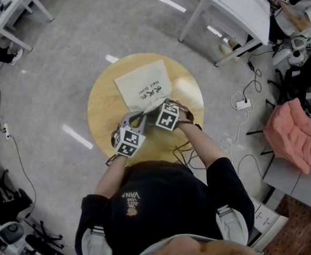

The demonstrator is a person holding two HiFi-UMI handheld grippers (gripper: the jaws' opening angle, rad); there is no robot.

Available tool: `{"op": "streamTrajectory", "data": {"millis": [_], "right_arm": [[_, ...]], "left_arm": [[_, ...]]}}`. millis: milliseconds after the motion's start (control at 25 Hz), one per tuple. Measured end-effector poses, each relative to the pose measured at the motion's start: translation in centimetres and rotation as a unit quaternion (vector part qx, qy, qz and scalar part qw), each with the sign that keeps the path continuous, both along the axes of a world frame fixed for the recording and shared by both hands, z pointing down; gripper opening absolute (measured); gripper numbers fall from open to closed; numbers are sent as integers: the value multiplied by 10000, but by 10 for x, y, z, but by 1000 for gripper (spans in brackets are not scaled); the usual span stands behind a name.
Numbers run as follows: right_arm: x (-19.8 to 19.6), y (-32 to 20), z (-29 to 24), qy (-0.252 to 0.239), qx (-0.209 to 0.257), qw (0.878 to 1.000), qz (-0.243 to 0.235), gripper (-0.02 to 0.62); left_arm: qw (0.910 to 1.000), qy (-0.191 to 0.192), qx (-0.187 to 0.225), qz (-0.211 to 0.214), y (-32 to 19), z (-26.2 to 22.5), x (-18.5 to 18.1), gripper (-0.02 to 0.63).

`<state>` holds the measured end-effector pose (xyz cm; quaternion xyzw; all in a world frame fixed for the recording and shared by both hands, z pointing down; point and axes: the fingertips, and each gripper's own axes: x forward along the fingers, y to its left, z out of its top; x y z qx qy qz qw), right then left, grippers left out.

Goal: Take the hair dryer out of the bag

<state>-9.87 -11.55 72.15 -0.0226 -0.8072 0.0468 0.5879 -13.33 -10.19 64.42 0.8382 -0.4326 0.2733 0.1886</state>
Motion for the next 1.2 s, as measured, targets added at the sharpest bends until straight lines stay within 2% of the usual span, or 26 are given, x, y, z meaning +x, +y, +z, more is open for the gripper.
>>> {"op": "streamTrajectory", "data": {"millis": [520,760,1000,1200], "right_arm": [[-3,2,-3,-265,-16,9992,294,354],[-8,4,-21,-636,-130,9959,630,353],[-6,8,-35,-833,-178,9942,654,350],[-1,18,-35,-1001,-391,9877,1138,350]], "left_arm": [[9998,-200,20,-18,6,3,-2,32],[9994,-337,39,-62,7,1,-8,32],[9991,-393,74,-128,11,0,-10,32],[9989,-411,137,-183,14,-4,-13,32]]}}
